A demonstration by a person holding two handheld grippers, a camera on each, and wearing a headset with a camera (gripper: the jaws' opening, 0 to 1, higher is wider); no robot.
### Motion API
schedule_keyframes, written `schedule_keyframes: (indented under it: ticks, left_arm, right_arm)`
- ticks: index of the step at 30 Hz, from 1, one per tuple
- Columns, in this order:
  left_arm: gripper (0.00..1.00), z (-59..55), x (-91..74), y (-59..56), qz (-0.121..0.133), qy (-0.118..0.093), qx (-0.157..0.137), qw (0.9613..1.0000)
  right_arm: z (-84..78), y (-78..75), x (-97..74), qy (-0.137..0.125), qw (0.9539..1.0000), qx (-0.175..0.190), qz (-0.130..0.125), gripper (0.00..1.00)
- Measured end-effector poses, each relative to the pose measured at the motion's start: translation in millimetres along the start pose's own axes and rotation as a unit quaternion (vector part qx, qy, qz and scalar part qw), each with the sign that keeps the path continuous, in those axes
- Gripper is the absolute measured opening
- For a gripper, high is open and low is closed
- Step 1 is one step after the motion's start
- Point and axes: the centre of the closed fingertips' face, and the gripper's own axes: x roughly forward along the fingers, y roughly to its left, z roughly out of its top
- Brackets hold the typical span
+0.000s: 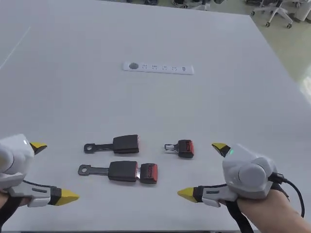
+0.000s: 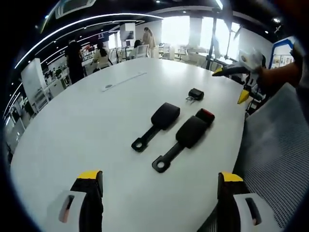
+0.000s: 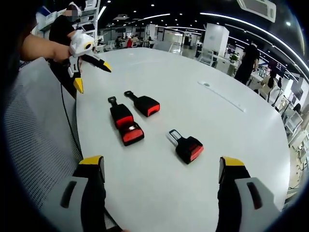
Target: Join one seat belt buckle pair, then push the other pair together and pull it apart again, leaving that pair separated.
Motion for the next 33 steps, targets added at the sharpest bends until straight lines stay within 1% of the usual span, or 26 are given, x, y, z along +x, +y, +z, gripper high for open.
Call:
schedule_keyframes:
  ticks: [3,7,8,10,12,14,16,19,22,23,24,27,29,33]
  left_arm:
    - [1.00,1.4,-1.3,-1.8,-0.002,-0.001,0.004,1.0000]
    - [1.00,7.1,-2.4,-1.4,0.001,-0.015,-0.002,0.9999]
    - [1.00,9.1,-2.9,-2.4,0.000,-0.020,-0.005,0.9998]
    - [1.00,10.0,-3.2,-4.1,-0.002,-0.024,-0.007,0.9997]
    - [1.00,9.9,-3.5,-4.7,-0.003,-0.025,-0.014,0.9996]
    - [1.00,11.6,-5.1,-3.7,-0.002,-0.036,-0.034,0.9988]
    - [1.00,12.0,-5.6,-3.3,-0.003,-0.040,-0.046,0.9982]
    - [1.00,13.3,-6.4,-0.9,0.003,-0.046,-0.046,0.9979]
    - [1.00,17.6,-8.1,-1.1,-0.001,-0.058,-0.052,0.9970]
    - [1.00,22.6,-9.2,-2.1,-0.004,-0.072,-0.054,0.9960]
    - [1.00,23.9,-10.1,-1.4,-0.004,-0.075,-0.055,0.9957]
    - [1.00,23.2,-9.8,1.4,-0.001,-0.073,-0.058,0.9957]
    - [1.00,24.4,-10.2,1.6,-0.002,-0.078,-0.058,0.9953]
    - [1.00,24.1,-9.9,1.0,-0.002,-0.078,-0.060,0.9951]
  right_arm:
    - [-0.1,-1.3,-2.2,-0.004,1.0000,0.004,-0.005,0.99]
    - [-2.5,-0.6,-4.3,0.001,1.0000,0.004,-0.007,0.99]
    - [-3.1,-0.1,-4.7,0.001,1.0000,0.005,-0.007,0.99]
    - [-4.7,-0.3,-5.4,0.002,0.9999,0.006,-0.009,0.99]
    - [-5.9,-0.6,-5.8,0.002,0.9999,0.010,-0.009,0.99]
    - [-7.2,-1.4,-6.5,0.003,0.9999,0.012,-0.011,0.99]
    - [-7.9,-1.2,-6.5,0.004,0.9999,0.013,-0.010,0.99]
    - [-8.7,-1.2,-6.7,0.005,0.9999,0.011,-0.011,0.99]
    - [-9.7,-1.5,-7.0,0.005,0.9998,0.013,-0.012,0.99]
    - [-9.7,-1.7,-7.1,0.004,0.9998,0.015,-0.012,0.99]
    - [-10.0,-1.8,-7.3,0.004,0.9998,0.018,-0.012,0.99]
    - [-10.1,-2.3,-8.8,0.004,0.9998,0.017,-0.012,0.99]
    - [-9.7,-4.0,-10.1,0.002,0.9997,0.019,-0.013,0.99]
    - [-9.7,-5.2,-11.3,0.001,0.9997,0.022,-0.014,0.99]
